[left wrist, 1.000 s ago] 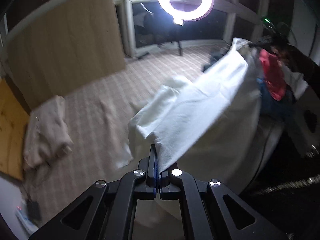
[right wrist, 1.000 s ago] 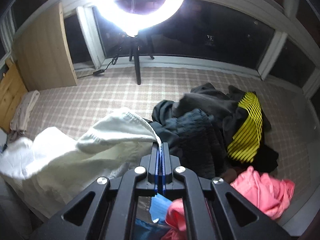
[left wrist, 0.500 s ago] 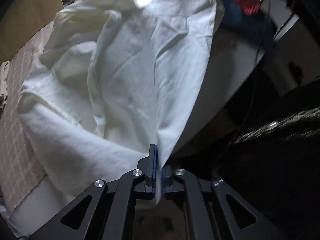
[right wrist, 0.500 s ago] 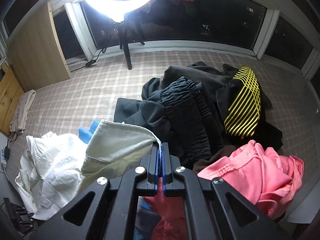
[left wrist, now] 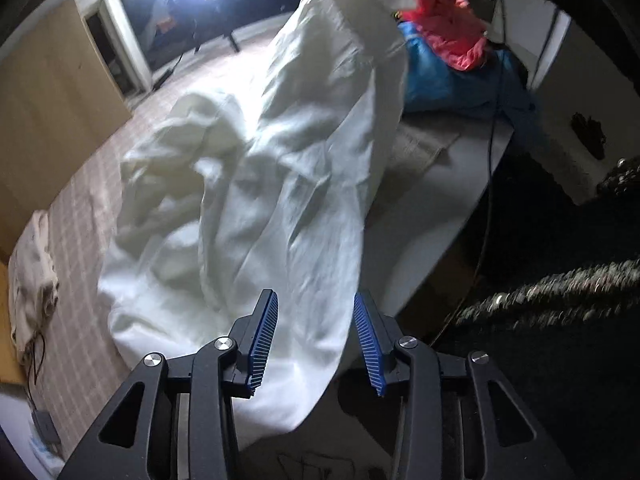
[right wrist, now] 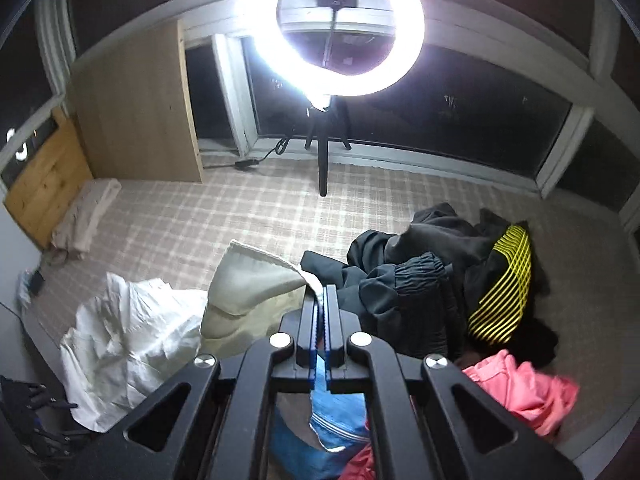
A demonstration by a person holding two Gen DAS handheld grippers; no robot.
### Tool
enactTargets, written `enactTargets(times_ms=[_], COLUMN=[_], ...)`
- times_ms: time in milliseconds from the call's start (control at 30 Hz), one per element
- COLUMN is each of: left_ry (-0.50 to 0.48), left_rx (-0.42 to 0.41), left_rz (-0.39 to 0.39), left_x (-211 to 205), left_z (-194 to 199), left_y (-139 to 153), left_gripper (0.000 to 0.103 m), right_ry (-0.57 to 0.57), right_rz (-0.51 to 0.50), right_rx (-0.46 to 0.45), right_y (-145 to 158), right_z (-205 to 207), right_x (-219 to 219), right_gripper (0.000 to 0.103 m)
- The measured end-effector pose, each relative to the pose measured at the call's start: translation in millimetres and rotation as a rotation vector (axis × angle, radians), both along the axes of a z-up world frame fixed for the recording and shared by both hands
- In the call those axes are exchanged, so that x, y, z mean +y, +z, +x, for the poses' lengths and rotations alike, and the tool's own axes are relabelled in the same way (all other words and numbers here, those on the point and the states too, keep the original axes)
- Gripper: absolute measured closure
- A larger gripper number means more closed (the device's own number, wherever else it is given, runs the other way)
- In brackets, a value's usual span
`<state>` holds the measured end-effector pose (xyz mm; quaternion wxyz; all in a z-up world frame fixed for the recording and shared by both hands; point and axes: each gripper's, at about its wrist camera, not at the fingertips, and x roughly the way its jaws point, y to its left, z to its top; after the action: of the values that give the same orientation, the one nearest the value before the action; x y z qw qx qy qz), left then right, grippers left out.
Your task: Fold clothes
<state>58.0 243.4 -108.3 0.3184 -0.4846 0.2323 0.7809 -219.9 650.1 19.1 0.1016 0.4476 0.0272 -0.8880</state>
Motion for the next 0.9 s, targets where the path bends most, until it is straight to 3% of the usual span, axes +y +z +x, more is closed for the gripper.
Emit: enactTargets(times_ms=[100,167,333,433,600,633,667,733,900], left_ry=[0.016,-0.005,-0.052,0.003,0.065,0.072,0.083,0.11,0.176], left_rx=[0.008,0.035,0.11,0.182,0.233,0.224,0.211,0.174,0.254], left_rz=[0.068,0.123,0.102,0.089,0.132,0.146,0.168,0.206,0.255], left_x=[11,29,78,90,91,89,86,77,22], left_z=[-9,-16,-19,-24,-30,-33,-36,-42,-48], left_y=[-2,-8,-38,-42,-41,-42,-42,-39,15], left_gripper=[0.065,0.063,0.059,0.06,0.06,0.065,0.081,0.101,0.102], right_ry=[0.006,0.021,0.083,0.128,0.174,0.18,0.183,0.184,0.16], right_rz=[-0.088,-0.076,-0.019,0.019,0.06,0.061,0.061,0.059,0.046], right_rx=[-0.022,-0.002,0.051,0.089,0.122,0.129,0.136,0.147,0.198], right_y=[9,21,59,84,107,110,114,120,133], right_z=[-4,-7,-12,-9,-6,-5,-5,-5,-5], right_x=[0,-9,-46,-69,-93,-96,-98,-100,-95], right_gripper=[0.101,0.101,0.101,0.101,0.101,0.101,0.101,0.101,0.101])
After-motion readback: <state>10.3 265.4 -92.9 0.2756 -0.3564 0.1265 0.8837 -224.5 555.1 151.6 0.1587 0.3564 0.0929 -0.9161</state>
